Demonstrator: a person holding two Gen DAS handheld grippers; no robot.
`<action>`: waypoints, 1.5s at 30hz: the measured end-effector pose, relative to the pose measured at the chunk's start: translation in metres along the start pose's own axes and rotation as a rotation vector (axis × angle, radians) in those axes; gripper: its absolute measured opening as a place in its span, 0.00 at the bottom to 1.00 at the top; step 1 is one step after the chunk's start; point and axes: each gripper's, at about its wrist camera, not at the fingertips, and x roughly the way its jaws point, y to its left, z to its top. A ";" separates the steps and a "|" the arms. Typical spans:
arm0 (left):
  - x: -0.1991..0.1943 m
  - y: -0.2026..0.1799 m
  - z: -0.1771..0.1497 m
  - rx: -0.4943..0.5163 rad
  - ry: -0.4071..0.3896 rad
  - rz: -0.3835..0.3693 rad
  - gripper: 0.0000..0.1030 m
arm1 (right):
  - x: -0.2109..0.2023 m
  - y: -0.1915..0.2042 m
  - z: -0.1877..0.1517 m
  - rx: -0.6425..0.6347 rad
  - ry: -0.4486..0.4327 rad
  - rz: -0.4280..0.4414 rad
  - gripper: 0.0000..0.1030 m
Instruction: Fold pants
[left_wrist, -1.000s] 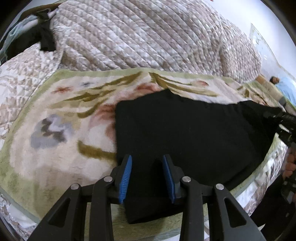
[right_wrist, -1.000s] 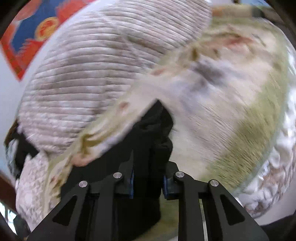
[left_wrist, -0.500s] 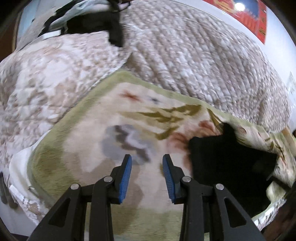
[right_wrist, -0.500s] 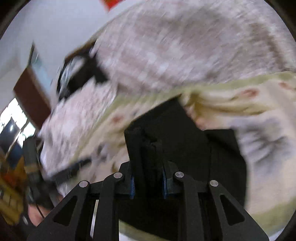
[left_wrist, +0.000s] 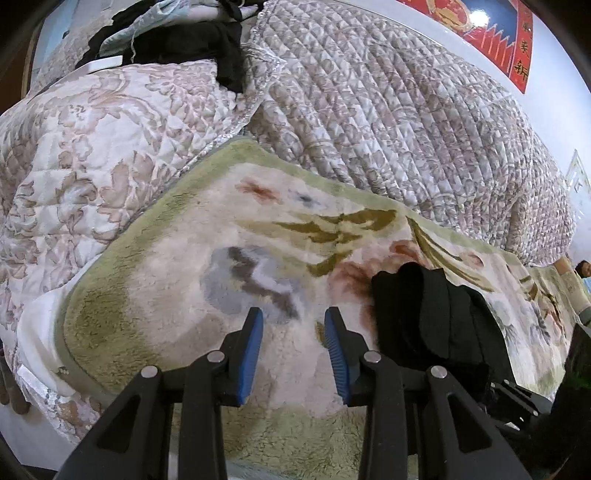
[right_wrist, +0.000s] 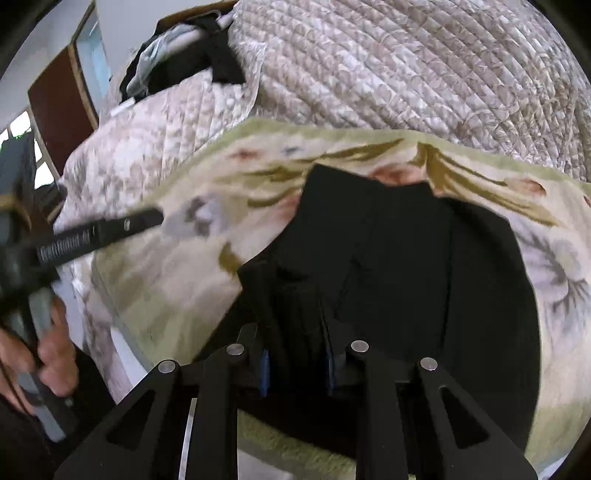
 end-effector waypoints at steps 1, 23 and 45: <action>0.000 0.000 0.000 0.002 0.000 0.001 0.36 | -0.002 0.003 -0.001 -0.012 -0.008 -0.008 0.21; 0.008 -0.027 0.000 0.051 0.021 -0.035 0.36 | -0.026 -0.038 -0.031 0.109 0.000 0.037 0.25; 0.098 -0.131 0.016 0.291 0.176 -0.129 0.42 | 0.033 -0.170 0.054 0.221 0.083 -0.078 0.20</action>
